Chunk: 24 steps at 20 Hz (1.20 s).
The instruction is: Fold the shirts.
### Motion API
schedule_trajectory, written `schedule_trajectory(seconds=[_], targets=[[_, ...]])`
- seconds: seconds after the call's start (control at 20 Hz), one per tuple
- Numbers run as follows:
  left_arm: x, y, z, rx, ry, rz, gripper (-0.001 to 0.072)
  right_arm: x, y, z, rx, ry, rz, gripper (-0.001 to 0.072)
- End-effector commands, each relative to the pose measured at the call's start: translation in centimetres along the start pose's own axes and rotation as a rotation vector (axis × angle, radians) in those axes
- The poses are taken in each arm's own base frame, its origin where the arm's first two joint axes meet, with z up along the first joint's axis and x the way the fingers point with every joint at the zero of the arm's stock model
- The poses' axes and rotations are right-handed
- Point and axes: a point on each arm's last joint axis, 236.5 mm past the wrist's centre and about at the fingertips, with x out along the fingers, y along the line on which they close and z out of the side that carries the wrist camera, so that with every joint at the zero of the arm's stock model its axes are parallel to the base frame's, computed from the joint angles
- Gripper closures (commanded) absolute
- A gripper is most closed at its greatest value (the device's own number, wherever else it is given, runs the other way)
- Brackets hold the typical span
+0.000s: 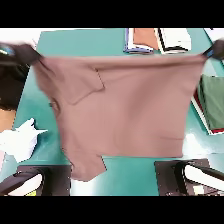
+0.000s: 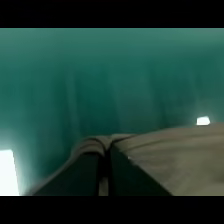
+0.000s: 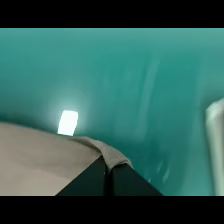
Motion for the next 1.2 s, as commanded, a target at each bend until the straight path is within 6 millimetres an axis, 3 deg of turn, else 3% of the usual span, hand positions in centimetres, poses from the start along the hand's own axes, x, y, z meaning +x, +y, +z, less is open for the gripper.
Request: schedule_trajectory(seconds=[0.0,0.15,0.25,0.4,0.45,0.55,0.7,0.9,1.05,1.15], targets=[[11.3,4.3,-7.0,-0.047,0.233,0.020,0.0676,11.1,-1.3,-4.0,0.064,0.215,0.053,0.0695],[16.6,5.5,-7.2,-0.086,0.237,0.005,0.0676,16.9,-2.2,-4.6,0.093,0.255,0.061,0.0695],[18.1,5.9,-5.5,-0.082,0.206,0.007,0.0676,18.6,-2.6,-3.2,0.094,0.238,0.059,0.0695],[17.2,5.7,-2.8,-0.033,0.171,0.006,0.0676,17.7,-2.7,0.5,0.061,0.157,0.050,0.0695],[16.6,5.6,-2.7,-0.004,0.192,-0.001,0.0676,16.7,-2.9,1.5,0.046,0.133,0.039,0.0695],[15.1,6.5,-4.8,0.001,0.306,0.001,0.0676,14.7,-3.2,1.5,0.024,0.130,0.036,0.0695],[14.3,7.8,-9.7,-0.048,0.476,-0.003,0.0676,13.8,-4.0,-1.0,0.044,0.168,0.031,0.0695],[16.0,7.2,-15.5,-0.074,0.588,-0.014,0.0676,15.7,-4.0,-6.8,0.089,0.252,0.034,0.0695],[16.4,6.8,-18.8,-0.086,0.657,-0.019,0.0676,16.8,-3.8,-10.8,0.121,0.320,0.040,0.0694],[16.3,6.9,-19.8,-0.093,0.681,-0.018,0.0676,17.2,-3.7,-12.7,0.138,0.347,0.040,0.0694]])
